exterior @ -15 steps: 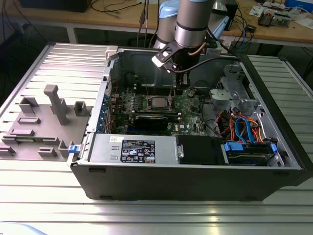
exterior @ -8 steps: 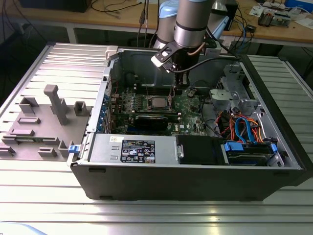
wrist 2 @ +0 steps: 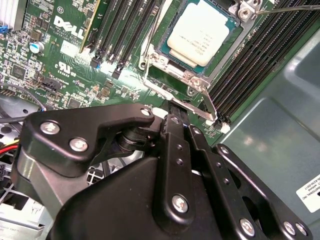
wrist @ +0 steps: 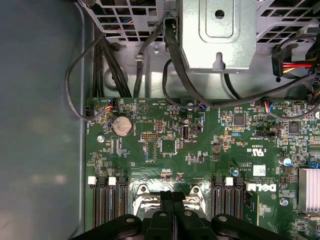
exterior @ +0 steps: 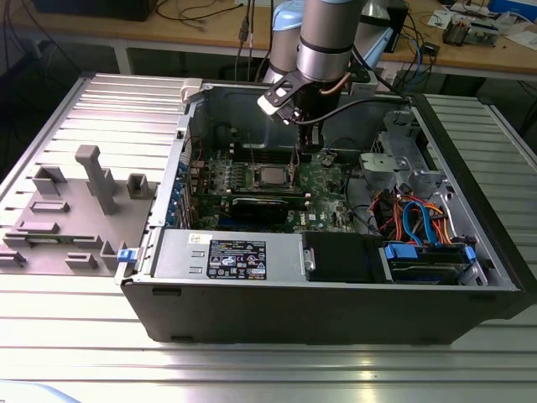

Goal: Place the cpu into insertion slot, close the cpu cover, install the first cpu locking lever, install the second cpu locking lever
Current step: 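Close the cpu cover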

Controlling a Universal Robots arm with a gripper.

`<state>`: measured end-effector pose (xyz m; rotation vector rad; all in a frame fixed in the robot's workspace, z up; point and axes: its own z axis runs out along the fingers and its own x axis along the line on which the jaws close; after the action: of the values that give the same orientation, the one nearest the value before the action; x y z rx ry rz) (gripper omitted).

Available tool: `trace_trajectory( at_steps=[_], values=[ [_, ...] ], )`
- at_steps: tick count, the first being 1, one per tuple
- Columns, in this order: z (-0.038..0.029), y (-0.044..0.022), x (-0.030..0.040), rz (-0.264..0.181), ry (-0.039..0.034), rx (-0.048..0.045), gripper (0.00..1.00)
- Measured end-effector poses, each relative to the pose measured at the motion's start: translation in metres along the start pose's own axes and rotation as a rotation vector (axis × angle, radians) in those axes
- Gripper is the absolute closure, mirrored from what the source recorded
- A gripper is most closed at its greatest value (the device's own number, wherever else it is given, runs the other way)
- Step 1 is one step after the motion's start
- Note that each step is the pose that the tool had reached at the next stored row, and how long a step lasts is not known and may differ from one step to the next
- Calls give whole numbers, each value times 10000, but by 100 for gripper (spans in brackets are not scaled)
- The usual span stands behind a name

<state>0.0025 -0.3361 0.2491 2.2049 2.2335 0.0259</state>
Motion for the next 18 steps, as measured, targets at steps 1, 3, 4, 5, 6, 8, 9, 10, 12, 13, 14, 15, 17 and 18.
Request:
trace_trajectory(
  at_steps=[1,3,4,5,6,8,9,10,12,13,14,15,17,18],
  values=[
    [0,0,0,0,0,0,89],
    [0,0,0,0,0,0,89],
    [0,-2,0,2,0,0,89],
    [0,-6,0,2,0,0,89],
    [0,-13,0,0,-1,0,89],
    [0,-49,0,0,5,-1,89],
    [0,-66,0,2,7,-1,89],
    [0,-72,0,1,7,0,89],
    [0,-75,-1,0,7,0,89],
    [0,-75,-1,-1,7,0,89],
    [0,-76,-1,-2,7,0,89],
    [0,-76,-2,0,7,0,89],
    [0,-78,-2,0,7,0,89],
    [-1,-78,-2,0,7,0,89]
  ],
)
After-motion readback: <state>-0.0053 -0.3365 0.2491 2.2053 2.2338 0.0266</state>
